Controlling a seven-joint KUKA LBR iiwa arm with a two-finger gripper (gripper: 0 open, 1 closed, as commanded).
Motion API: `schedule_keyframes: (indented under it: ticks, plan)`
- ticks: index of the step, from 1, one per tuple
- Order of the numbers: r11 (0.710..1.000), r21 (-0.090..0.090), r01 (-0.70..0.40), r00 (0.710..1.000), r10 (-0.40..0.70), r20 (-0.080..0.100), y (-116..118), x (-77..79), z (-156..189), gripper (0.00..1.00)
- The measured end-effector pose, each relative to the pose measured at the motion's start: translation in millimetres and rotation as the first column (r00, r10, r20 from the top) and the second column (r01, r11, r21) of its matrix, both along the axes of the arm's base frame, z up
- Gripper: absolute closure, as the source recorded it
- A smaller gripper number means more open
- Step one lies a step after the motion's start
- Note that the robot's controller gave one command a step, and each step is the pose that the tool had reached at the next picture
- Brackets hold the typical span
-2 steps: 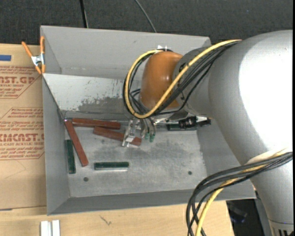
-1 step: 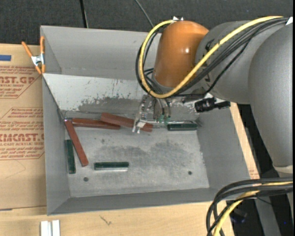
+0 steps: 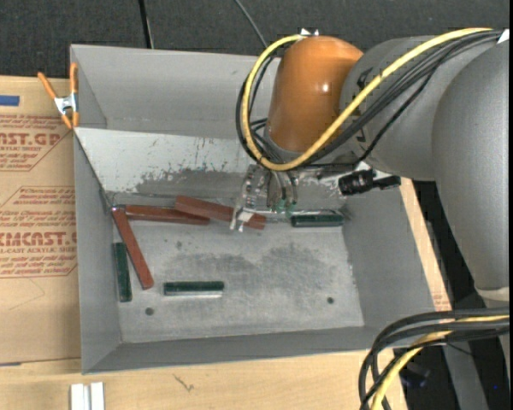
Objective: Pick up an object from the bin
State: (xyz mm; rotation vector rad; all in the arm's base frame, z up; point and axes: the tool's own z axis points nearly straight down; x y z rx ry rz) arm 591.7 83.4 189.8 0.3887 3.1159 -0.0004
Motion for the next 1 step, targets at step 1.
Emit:
schedule_keyframes:
  ticks: [1]
  plan:
    - [1.0, 0.0, -0.004, 1.0, 0.004, -0.007, -4.7, -2.7, 47.6, 1.0]
